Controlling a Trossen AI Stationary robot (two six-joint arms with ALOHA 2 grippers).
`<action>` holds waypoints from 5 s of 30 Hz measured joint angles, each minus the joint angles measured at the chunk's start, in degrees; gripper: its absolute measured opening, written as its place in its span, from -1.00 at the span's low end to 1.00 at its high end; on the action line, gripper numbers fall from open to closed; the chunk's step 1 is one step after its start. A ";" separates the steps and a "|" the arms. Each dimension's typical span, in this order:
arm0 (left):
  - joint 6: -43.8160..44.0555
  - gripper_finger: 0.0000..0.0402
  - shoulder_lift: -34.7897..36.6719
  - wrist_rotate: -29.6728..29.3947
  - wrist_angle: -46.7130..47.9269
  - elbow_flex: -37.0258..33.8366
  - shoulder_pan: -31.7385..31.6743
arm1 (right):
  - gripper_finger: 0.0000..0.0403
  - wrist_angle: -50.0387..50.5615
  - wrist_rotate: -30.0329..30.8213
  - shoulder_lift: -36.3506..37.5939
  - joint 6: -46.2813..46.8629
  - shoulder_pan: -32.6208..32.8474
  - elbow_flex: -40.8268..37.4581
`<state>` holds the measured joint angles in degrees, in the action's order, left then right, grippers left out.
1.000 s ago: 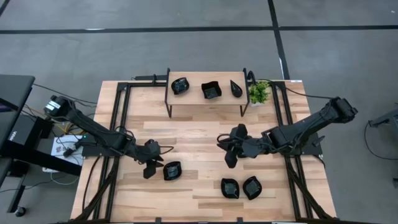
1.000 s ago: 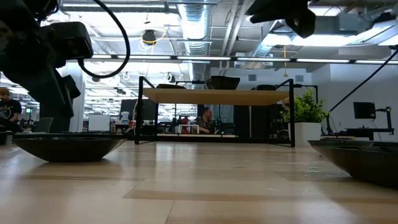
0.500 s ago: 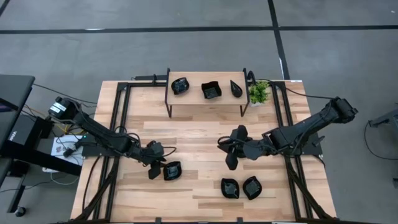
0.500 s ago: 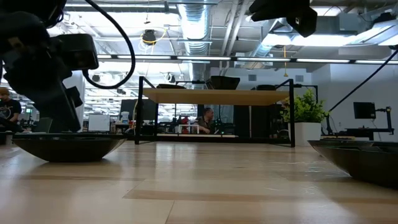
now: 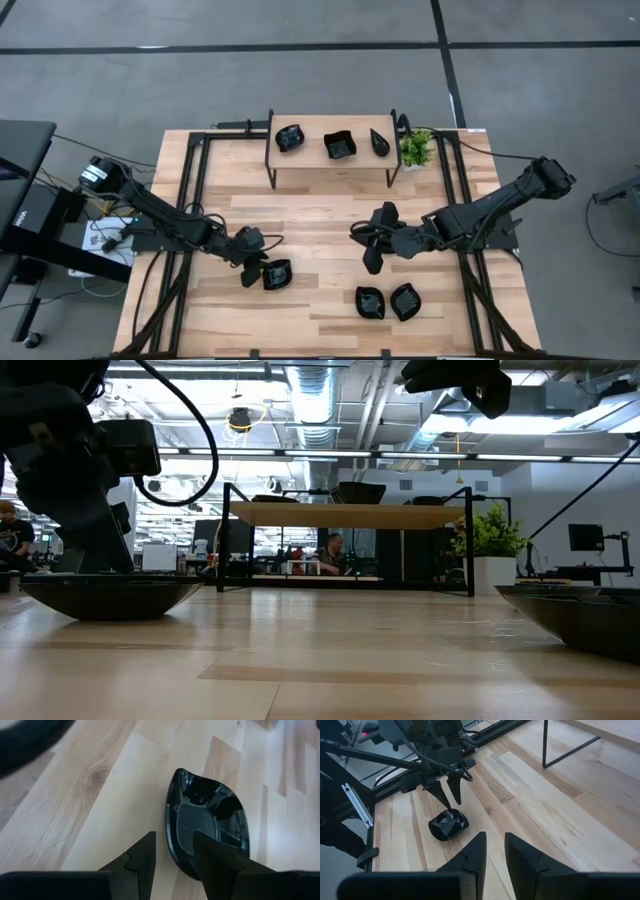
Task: Pick & Place Mini shaped plates
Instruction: Stack the black leaf shaped plate on top of the black leaf shaped plate on the shelf
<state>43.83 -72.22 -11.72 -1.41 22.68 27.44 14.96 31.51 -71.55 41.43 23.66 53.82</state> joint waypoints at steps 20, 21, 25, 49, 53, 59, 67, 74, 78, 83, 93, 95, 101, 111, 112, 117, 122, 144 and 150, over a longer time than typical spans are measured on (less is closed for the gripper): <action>0.00 -0.35 -6.62 5.29 -3.42 0.02 0.00 | -0.68 -0.01 -0.04 0.00 0.07 0.00 0.00; -0.02 -0.35 -6.69 5.29 -4.11 0.02 0.00 | -0.68 -0.01 -0.08 0.00 0.07 0.00 0.00; -0.04 -0.35 -6.70 4.95 -5.21 0.02 0.00 | -0.68 -0.02 -0.13 0.00 0.07 0.00 0.00; -0.02 -0.38 -6.70 4.04 -6.19 0.02 0.00 | -0.68 -0.02 -0.17 0.00 0.15 0.00 0.00; -0.02 -0.51 -6.70 4.06 -6.30 0.02 0.00 | -0.68 -0.04 -0.17 0.00 0.15 0.36 0.00; -0.02 -0.66 -6.67 4.06 -6.47 0.02 0.00 | -0.68 -0.04 -0.17 0.00 0.52 1.11 0.00; -0.02 -0.77 -6.67 4.06 -6.90 0.02 0.00 | -0.68 -0.11 -0.19 -0.01 0.63 1.14 0.00; 0.17 -0.83 -6.67 4.06 -7.72 0.02 0.00 | -0.68 -0.09 -0.15 0.00 0.61 1.14 0.00; 0.17 -0.87 -6.67 4.06 -8.15 0.02 0.00 | -0.68 -0.08 -0.17 -0.01 0.61 1.14 0.00; 0.17 -0.93 -6.67 4.06 -9.00 0.02 0.00 | -0.68 -0.07 -0.17 -0.01 0.61 1.11 0.00; 0.20 -0.95 -6.65 4.06 -12.99 0.02 0.00 | -0.68 -0.49 -0.20 -0.02 0.74 1.11 0.00; 0.20 -0.96 -6.65 4.08 -13.14 0.02 0.00 | -0.68 -0.48 -0.21 -0.01 1.49 1.12 0.00; 0.20 -0.96 -6.65 4.07 -13.69 0.02 0.00 | -0.68 -0.50 -0.21 0.00 1.70 1.11 0.00; 5.10 -0.96 -6.65 4.08 -15.88 0.02 0.00 | -0.68 -0.52 -0.22 -0.02 2.12 1.11 0.00; 5.57 -0.96 -6.65 4.08 -16.31 0.02 0.00 | -0.68 -0.54 -0.22 0.00 2.14 1.11 0.00; 6.16 -0.97 -6.65 4.06 -19.71 0.02 0.00 | -0.68 -0.50 -0.22 0.00 2.14 1.11 0.00; 6.16 -0.96 -6.63 2.89 -23.28 0.03 -0.03 | -0.68 -0.48 -0.22 -0.02 2.14 1.11 0.00; 6.16 -0.97 -6.59 1.49 -29.63 0.09 -2.80 | -0.68 -0.13 -1.70 0.00 0.41 1.11 0.00; 6.51 -0.97 -6.59 0.81 -31.41 0.09 -2.80 | -0.68 0.02 -1.72 0.00 -0.59 1.11 0.00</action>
<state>50.34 -78.81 -10.92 -32.82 22.76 24.64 14.98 29.79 -71.55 40.84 24.77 53.82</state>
